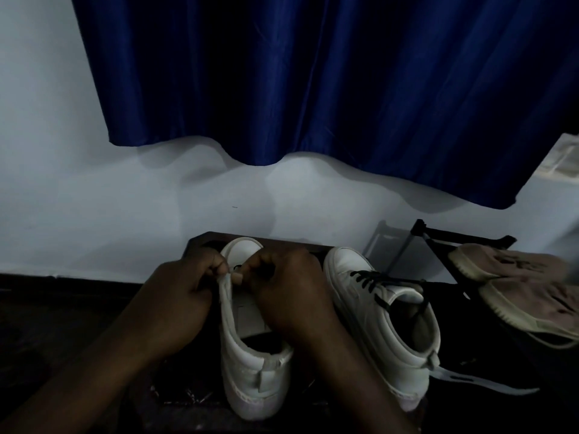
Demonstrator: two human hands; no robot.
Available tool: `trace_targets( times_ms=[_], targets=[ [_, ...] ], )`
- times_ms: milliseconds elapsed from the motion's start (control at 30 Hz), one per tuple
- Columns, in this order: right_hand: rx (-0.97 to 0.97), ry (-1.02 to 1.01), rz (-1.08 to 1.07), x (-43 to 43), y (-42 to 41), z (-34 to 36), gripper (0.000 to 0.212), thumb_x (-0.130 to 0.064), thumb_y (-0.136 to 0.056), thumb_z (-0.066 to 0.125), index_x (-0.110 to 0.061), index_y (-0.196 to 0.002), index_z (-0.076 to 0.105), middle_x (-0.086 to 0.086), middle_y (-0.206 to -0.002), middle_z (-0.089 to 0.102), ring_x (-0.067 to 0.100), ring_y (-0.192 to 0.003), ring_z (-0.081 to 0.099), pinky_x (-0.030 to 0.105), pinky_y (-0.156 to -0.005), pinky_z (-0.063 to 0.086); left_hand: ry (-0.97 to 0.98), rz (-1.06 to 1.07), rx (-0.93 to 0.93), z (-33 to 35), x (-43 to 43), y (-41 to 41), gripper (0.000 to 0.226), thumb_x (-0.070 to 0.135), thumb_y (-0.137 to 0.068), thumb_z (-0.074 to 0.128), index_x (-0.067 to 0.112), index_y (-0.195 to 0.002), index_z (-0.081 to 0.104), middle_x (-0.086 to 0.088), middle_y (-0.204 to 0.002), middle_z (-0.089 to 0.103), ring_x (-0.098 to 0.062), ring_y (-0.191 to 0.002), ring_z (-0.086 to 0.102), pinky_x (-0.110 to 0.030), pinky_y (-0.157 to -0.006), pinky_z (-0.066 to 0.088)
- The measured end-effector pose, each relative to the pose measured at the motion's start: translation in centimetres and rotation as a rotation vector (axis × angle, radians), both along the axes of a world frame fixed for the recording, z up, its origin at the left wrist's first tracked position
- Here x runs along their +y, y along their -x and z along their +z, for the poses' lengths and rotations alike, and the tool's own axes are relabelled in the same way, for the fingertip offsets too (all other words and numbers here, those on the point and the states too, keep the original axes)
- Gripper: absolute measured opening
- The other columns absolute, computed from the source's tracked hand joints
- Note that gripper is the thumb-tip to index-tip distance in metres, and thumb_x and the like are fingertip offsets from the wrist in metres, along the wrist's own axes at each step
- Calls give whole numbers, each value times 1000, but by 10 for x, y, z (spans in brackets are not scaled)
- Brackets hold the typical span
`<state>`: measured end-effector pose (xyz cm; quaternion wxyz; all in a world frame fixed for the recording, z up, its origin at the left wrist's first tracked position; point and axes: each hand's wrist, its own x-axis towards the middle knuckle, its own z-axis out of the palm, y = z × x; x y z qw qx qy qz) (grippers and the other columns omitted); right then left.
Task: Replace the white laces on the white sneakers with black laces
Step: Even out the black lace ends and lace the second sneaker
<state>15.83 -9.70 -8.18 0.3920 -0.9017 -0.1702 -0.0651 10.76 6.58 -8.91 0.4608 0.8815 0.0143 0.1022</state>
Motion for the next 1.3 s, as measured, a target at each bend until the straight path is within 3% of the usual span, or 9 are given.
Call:
trace_targets(
  times_ms=[167, 367, 467, 567, 767, 933, 1100, 1167, 1300],
  targets=[
    [-50, 40, 34, -1, 0, 0, 13, -40, -85, 77, -28, -82, 76, -8, -81, 75, 18, -85, 67, 38, -82, 55, -220, 4, -12, 3, 9, 1, 25, 8, -89, 54, 30, -77, 52, 6, -68, 61, -11, -65, 59, -43, -63, 50],
    [-117, 128, 88, -1, 2, 1, 5, -28, -84, 73, -25, -85, 77, -5, -86, 74, 20, -88, 66, 39, -86, 52, -382, -38, 357, -2, 48, 1, 26, 9, -94, 53, 26, -75, 57, 20, -66, 66, -4, -55, 63, -27, -58, 49],
    [-162, 151, 102, 0, 3, 4, 5, -24, -83, 71, -23, -84, 76, -4, -85, 74, 22, -85, 66, 38, -85, 51, -406, -59, 162, -1, 38, 3, 15, 26, -87, 65, 39, -89, 58, 20, -77, 65, 3, -71, 62, -25, -66, 48],
    [-182, 176, 108, 1, 3, 5, 6, -25, -83, 70, -24, -84, 76, -3, -86, 74, 21, -87, 64, 38, -88, 48, -310, -77, -19, 2, 24, 8, 37, 37, -71, 57, 47, -107, 58, 25, -95, 68, 3, -88, 66, -33, -76, 55],
    [-143, 198, 86, -1, 7, 10, 11, -23, -88, 70, -24, -94, 79, -3, -100, 75, 20, -101, 56, 36, -97, 44, -447, -52, -231, 3, 15, 8, 35, 39, -72, 39, 39, -99, 62, 13, -76, 72, -15, -69, 70, -37, -61, 56],
    [-120, 248, 70, 0, 9, 10, 15, -30, -89, 67, -27, -99, 78, -6, -103, 74, 24, -108, 54, 38, -95, 47, -599, -35, -10, 6, 30, 7, 5, 34, -77, 55, 37, -79, 59, 16, -71, 64, -4, -67, 61, -31, -63, 53],
    [-122, 250, 68, -2, 10, 11, 16, -27, -90, 67, -27, -101, 78, -6, -104, 74, 22, -109, 54, 32, -94, 45, -829, 20, 277, 10, 62, 14, 10, 38, -85, 65, 33, -77, 61, 15, -80, 62, 2, -71, 57, -20, -64, 48],
    [-138, 228, 68, -2, 10, 12, 15, -23, -88, 68, -26, -98, 79, -6, -101, 75, 22, -105, 57, 31, -93, 44, -753, 19, 216, 9, 58, 17, 6, 39, -84, 67, 37, -82, 62, 17, -84, 63, 2, -73, 58, -22, -67, 50],
    [-180, 248, 71, 0, 7, 10, 18, -22, -81, 66, -24, -94, 78, -3, -98, 69, 21, -96, 55, 30, -91, 37, -261, -68, -19, 10, 28, 17, 25, 26, -82, 77, 41, -99, 69, 23, -91, 71, 6, -81, 65, -24, -74, 53]
  ],
)
